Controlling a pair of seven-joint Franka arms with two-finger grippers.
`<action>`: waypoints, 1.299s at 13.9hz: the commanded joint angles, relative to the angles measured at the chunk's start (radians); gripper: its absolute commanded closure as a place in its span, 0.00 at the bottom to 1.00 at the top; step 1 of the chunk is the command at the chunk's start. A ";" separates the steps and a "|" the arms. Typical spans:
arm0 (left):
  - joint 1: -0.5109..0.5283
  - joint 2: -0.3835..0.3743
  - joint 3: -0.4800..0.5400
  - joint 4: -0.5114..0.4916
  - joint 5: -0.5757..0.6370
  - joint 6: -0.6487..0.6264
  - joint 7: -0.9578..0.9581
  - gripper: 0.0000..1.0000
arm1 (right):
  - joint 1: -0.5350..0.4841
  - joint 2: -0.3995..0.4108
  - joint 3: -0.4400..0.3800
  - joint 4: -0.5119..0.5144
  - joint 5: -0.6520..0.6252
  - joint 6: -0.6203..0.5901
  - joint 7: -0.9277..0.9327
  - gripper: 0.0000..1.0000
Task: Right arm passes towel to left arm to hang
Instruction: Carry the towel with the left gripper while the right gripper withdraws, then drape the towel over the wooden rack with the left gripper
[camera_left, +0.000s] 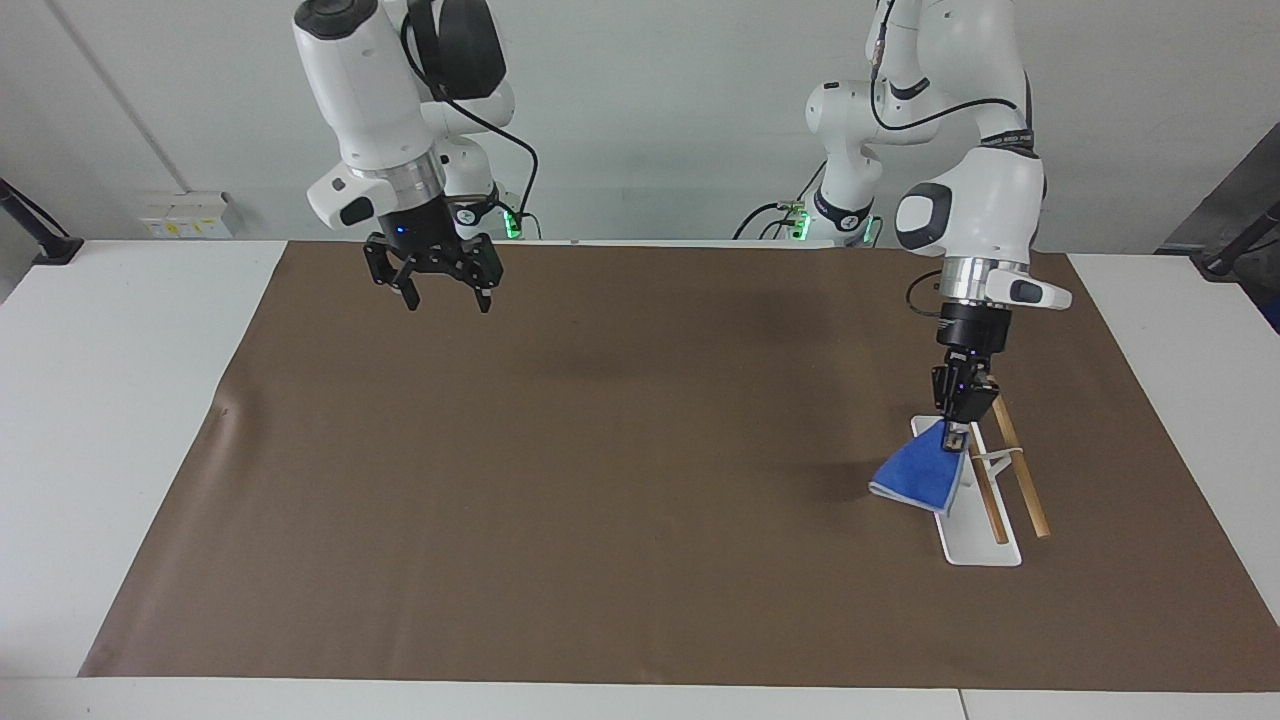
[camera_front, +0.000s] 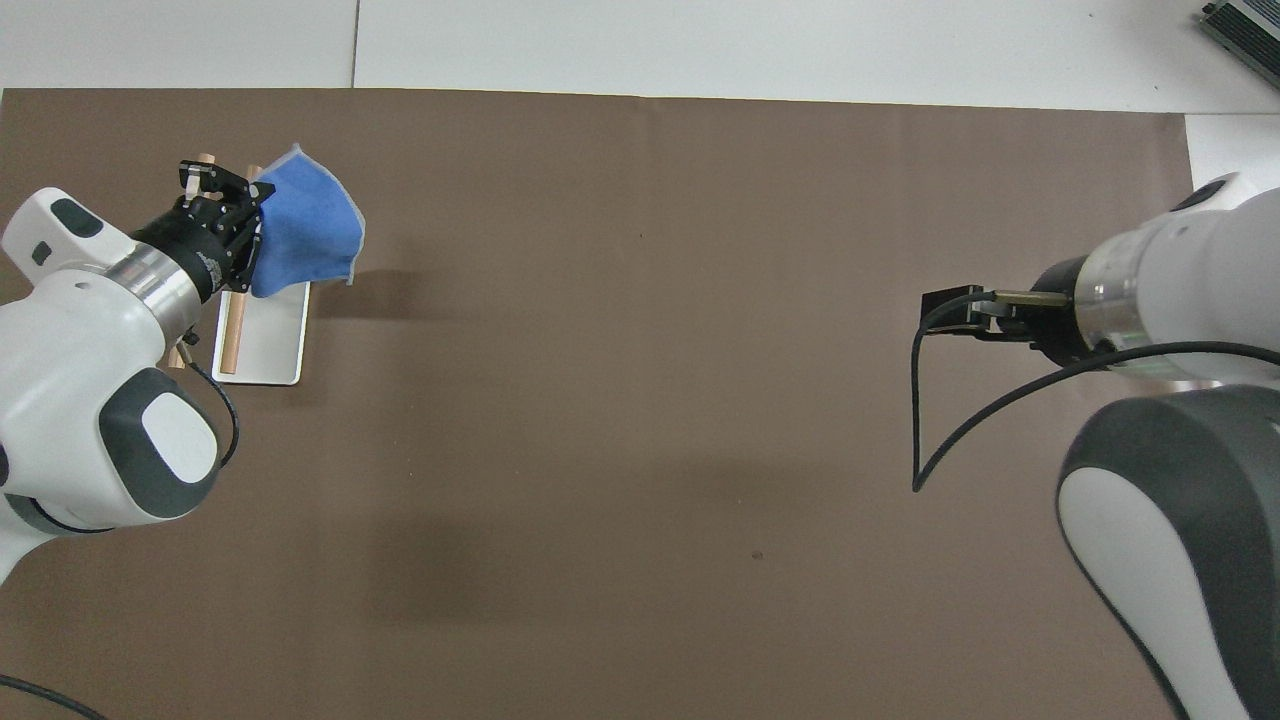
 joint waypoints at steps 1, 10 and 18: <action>0.094 -0.009 -0.013 -0.011 -0.001 0.003 0.051 1.00 | -0.048 0.007 0.007 0.119 -0.021 -0.128 0.006 0.00; 0.298 0.004 -0.013 -0.048 -0.001 -0.007 0.055 1.00 | -0.144 0.023 0.000 0.265 -0.053 -0.302 -0.103 0.00; 0.350 0.004 -0.008 -0.064 -0.003 -0.087 0.164 0.00 | -0.008 0.023 -0.201 0.211 -0.061 -0.276 -0.206 0.00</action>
